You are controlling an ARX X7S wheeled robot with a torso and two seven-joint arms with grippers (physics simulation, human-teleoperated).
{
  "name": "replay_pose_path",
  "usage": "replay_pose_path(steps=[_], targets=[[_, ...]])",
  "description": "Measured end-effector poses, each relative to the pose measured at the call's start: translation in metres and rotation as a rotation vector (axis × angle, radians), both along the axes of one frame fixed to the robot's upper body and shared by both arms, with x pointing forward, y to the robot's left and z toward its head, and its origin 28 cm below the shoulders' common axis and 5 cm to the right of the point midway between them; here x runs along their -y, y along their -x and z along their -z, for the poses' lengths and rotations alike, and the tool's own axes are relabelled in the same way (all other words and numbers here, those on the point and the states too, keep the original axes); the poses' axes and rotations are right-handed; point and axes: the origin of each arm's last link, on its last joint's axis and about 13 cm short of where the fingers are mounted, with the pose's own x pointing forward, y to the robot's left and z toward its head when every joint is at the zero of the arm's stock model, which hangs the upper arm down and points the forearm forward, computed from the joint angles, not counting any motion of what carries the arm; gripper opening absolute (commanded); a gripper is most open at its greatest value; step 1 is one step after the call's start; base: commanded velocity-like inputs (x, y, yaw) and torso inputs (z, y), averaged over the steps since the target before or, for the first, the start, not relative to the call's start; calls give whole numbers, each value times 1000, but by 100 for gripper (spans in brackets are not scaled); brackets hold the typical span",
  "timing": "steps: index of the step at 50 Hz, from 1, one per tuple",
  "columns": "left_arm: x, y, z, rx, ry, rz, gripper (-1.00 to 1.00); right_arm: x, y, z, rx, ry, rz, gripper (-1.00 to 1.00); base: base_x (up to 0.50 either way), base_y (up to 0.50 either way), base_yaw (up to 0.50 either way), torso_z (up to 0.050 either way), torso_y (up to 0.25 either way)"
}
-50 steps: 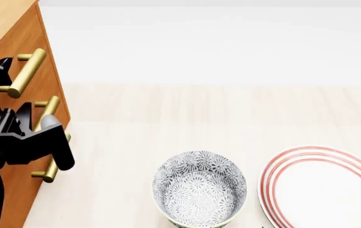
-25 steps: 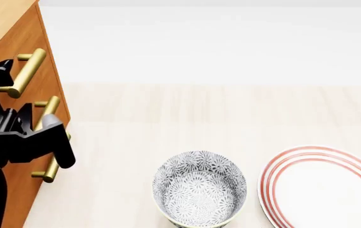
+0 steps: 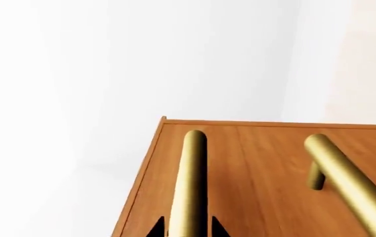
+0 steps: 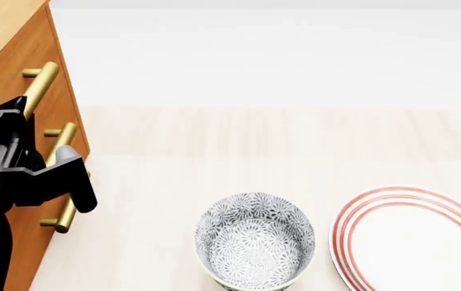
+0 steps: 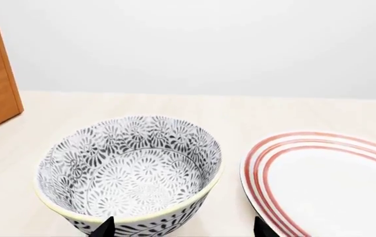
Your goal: Open the top drawer of the cabinet.
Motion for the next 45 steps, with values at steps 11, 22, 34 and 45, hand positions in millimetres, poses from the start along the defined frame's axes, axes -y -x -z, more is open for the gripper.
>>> replay_pose_path(steps=[11, 22, 34, 45], targets=[[0, 0, 0, 11, -17, -2, -100, 0, 0, 1, -6, 1, 2, 100, 3, 0, -1, 0, 0], [10, -3, -1, 9, -37, 22, -100, 1, -1, 0, -9, 1, 4, 100, 6, 0, -5, 0, 0], [34, -7, -2, 4, -51, 95, -100, 0, 0, 1, -15, 5, -5, 100, 6, 0, -4, 0, 0], [56, -9, -4, -2, -52, 146, -100, 0, 1, 2, -20, 7, -17, 100, 4, 0, -3, 0, 0]])
